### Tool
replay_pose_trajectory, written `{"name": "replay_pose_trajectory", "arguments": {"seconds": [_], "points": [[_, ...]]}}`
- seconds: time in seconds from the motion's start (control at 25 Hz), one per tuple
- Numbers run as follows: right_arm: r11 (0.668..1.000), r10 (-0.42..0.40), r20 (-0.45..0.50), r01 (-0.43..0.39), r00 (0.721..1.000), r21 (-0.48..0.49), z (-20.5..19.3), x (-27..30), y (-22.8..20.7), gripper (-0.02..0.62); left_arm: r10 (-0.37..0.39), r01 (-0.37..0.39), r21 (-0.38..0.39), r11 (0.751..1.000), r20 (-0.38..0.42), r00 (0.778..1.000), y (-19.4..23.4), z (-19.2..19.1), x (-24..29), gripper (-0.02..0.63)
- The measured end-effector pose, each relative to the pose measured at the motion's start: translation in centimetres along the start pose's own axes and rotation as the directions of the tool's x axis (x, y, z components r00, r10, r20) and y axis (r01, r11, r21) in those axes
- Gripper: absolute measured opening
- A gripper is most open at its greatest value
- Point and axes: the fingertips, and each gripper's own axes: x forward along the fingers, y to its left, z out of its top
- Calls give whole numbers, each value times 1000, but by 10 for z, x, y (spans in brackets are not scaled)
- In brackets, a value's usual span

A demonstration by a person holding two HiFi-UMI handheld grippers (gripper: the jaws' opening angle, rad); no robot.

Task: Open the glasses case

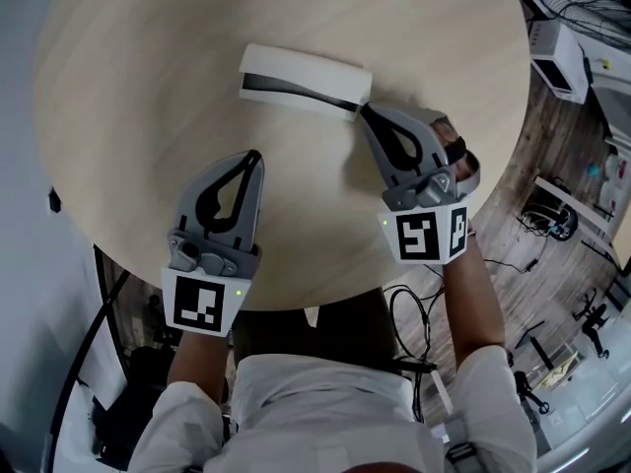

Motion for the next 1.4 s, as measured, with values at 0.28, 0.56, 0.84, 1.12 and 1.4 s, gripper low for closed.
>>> {"name": "replay_pose_trajectory", "arguments": {"seconds": [0.28, 0.56, 0.84, 1.12, 1.4], "points": [[995, -16, 11, 15, 1000, 102, -6, 6, -22, 31, -4, 4, -2, 1000, 3, 1000, 0, 4, 2, 11], [982, -30, 43, 22, 999, 189, -10, 17, -36, 29, 5, -5, -13, 1000, -5, 1000, 2, 2, 1, 11], [961, -48, 42, 34, 998, 273, -15, 20, -37, 29, 1, -2, -31, 1000, -45, 999, 6, -13, -3, 11], [918, -96, 68, 62, 993, 392, -1, -29, -46, 29, 107, -106, -161, 981, 0, 994, 9, 6, -7, 11], [862, -146, 171, 41, 974, 505, 47, -100, -72, 29, 197, -195, -152, 969, -4, 980, 0, 50, -25, 11]]}}
